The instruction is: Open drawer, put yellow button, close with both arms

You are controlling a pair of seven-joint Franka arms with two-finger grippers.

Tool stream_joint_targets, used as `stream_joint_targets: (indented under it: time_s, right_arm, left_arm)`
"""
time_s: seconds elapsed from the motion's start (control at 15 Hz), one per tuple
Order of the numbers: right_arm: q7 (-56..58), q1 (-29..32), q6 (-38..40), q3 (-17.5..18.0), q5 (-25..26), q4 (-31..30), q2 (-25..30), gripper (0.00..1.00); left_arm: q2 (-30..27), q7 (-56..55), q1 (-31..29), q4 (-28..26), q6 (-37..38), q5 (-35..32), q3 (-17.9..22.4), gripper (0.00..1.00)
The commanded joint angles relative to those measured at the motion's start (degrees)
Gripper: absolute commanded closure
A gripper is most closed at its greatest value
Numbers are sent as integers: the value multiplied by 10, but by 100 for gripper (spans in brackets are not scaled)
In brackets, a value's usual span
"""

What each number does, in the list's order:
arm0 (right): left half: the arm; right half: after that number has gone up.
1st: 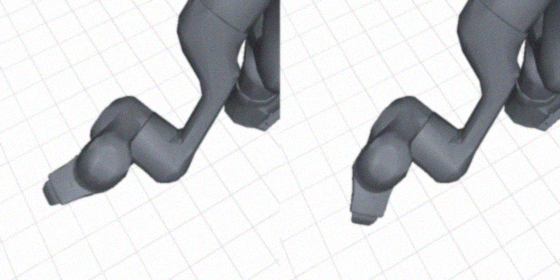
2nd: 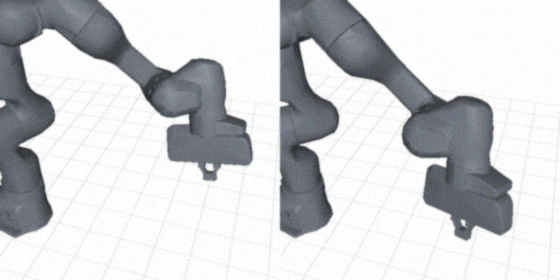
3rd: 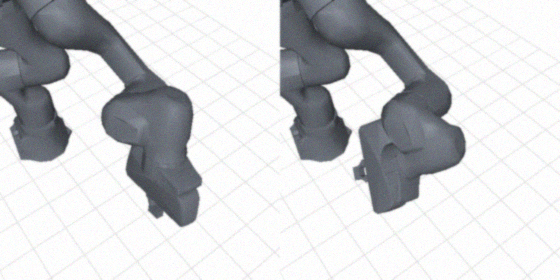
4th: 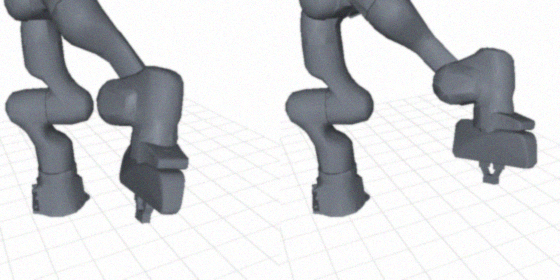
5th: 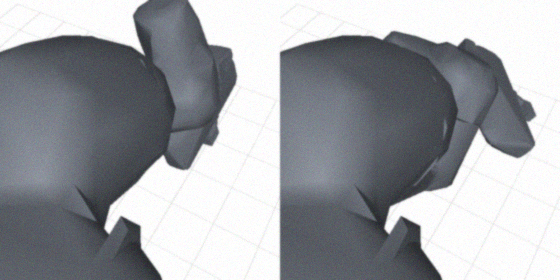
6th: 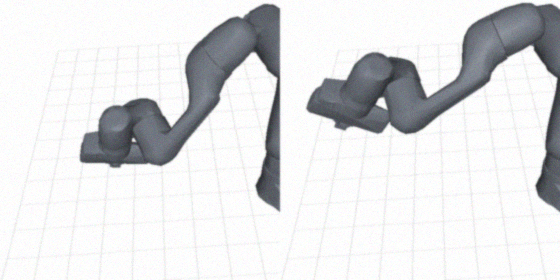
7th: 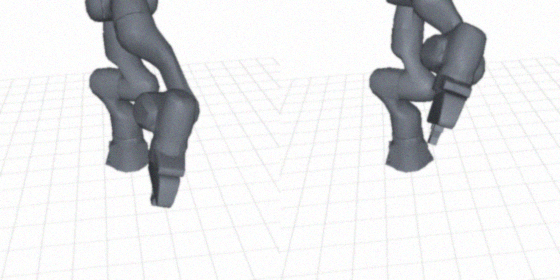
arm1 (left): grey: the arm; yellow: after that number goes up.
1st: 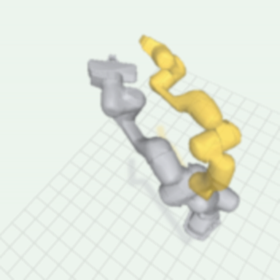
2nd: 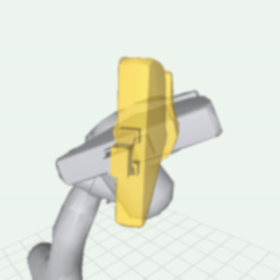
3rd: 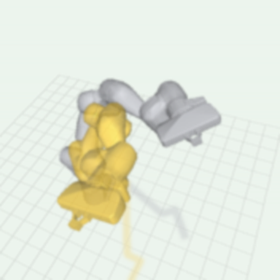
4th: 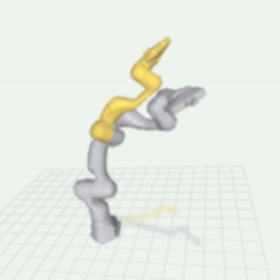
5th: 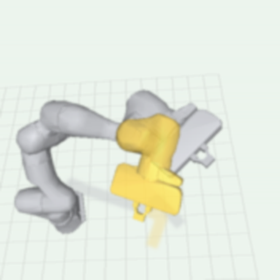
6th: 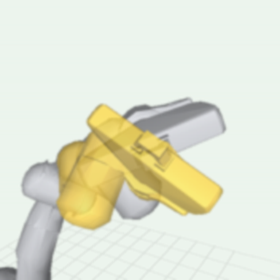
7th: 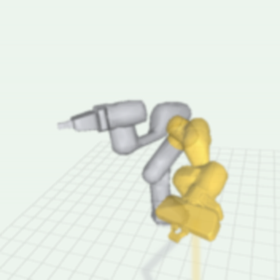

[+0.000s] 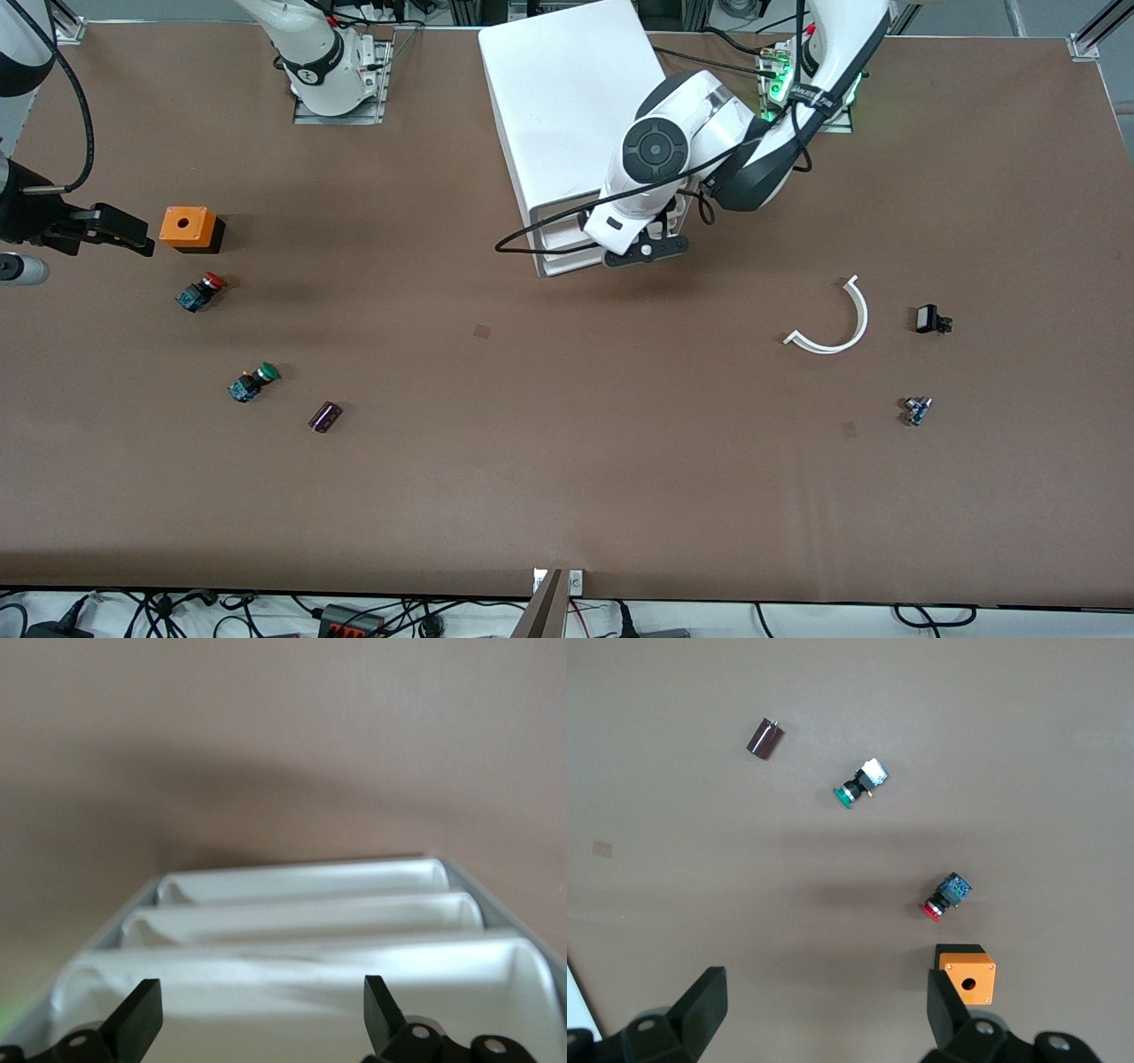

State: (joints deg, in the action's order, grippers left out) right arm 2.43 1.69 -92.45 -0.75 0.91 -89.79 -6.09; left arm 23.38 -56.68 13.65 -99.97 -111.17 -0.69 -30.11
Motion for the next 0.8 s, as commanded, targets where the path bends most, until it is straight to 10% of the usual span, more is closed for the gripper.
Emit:
stream_joint_targets:
  time_s: [0.0,0.73]
  right_arm:
    - [5,3,-5,4,6,-12,17,0]
    - [5,3,-2,5,5,-9,20,0]
  left_arm:
    - [-14,59,-43,28,26,-71,-4,0]
    - [-15,374,-234,209,305,-93,-10,0]
